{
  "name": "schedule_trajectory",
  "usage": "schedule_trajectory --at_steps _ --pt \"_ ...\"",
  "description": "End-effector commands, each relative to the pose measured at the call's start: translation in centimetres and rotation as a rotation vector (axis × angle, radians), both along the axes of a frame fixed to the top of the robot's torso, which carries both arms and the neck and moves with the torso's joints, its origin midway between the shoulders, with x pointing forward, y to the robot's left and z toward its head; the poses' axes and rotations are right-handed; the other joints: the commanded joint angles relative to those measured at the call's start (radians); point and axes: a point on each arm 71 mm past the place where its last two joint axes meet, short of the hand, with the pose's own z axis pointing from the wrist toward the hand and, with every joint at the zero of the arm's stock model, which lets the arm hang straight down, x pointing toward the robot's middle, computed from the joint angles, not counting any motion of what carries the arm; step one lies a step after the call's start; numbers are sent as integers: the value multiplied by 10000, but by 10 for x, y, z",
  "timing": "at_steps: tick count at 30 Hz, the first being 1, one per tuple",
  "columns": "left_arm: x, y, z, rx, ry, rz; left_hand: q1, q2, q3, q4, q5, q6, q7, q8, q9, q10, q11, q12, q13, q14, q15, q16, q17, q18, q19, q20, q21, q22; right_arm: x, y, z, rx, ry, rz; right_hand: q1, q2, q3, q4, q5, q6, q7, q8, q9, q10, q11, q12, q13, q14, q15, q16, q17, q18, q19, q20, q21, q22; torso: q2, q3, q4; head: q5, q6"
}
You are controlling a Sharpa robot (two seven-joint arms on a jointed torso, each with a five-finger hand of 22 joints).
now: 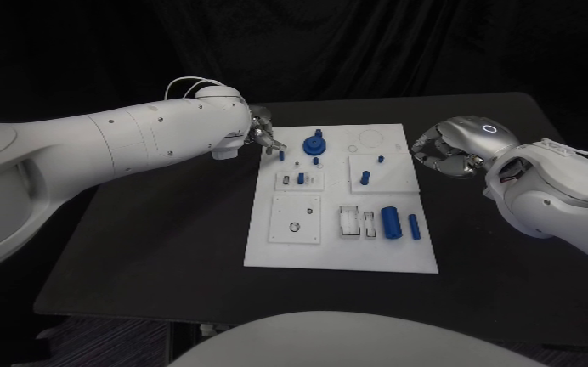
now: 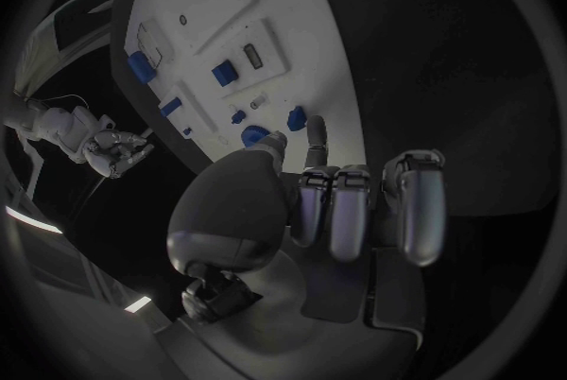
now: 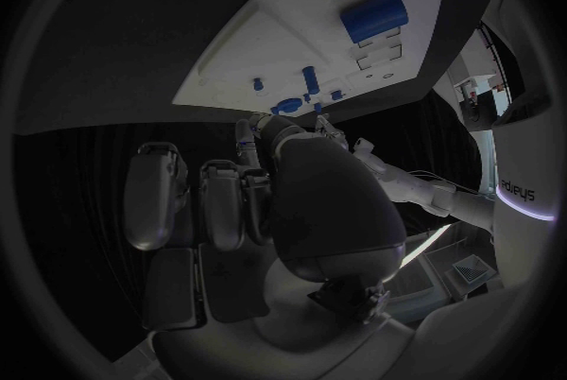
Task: Assemble the parts on the task board
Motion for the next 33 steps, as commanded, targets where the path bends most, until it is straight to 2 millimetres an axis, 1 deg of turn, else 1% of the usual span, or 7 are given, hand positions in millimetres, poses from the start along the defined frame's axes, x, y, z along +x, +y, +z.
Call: schedule_trajectory --at_steps 1,9,11,21,30,33 --pt "1 -4 1 -333 93 -125 120 -9 -4 21 -34 -91 23 -113 -37 849 78 -161 2490 1057 38 25 2634 -123 -58 17 -115 1814 0 0 1 -28 -19 -38 89 19 46 -6 43 48 1 -14 11 777 -25 -26 2351 758 -15 -34 1579 39 44 -25 -36 1843 -2 -1 6 -16 -2" --pt "3 -6 3 -654 -281 -204 137 17 0 33 -7 -142 64 -223 -85 747 116 -281 2423 1057 72 25 2634 -106 -105 48 -194 1788 0 0 0 97 72 -93 85 15 54 -12 43 49 3 -23 13 773 -25 -29 2347 758 -18 -39 1574 40 43 -29 -44 1841 0 -1 2 -31 -2" --pt "3 -6 3 -695 -328 -216 137 18 -1 34 -3 -153 70 -239 -92 734 121 -296 2414 1057 77 25 2634 -102 -116 52 -212 1782 0 -1 0 114 93 -111 86 17 56 -13 44 49 5 -23 13 768 -25 -34 2341 757 -18 -40 1573 44 35 -30 -65 1835 -1 -1 5 -17 -2" --pt "5 -6 0 -588 -155 -213 139 39 0 33 18 -187 93 -301 -115 686 145 -351 2384 1057 100 25 2634 -93 -143 73 -258 1768 1 0 0 156 113 -99 86 17 56 -13 44 49 5 -23 13 768 -25 -34 2341 757 -18 -40 1573 44 35 -30 -65 1835 7 -1 6 -10 -2" --pt "4 -6 -5 -469 79 -214 169 53 14 15 39 -169 90 -308 -115 682 149 -354 2382 1057 108 25 2634 -94 -141 82 -256 1773 0 0 0 184 87 -102 86 17 56 -13 44 49 5 -23 13 768 -25 -34 2341 757 -18 -40 1573 44 35 -30 -65 1835 6 -1 6 -31 -2" --pt "4 -7 -6 -458 127 -228 169 53 14 15 39 -169 90 -308 -115 682 149 -354 2382 1057 108 25 2634 -94 -141 82 -256 1773 0 0 1 193 80 -101 86 17 56 -13 44 49 5 -23 13 768 -25 -34 2341 757 -18 -40 1573 44 35 -30 -65 1835 7 -2 7 -62 -2"
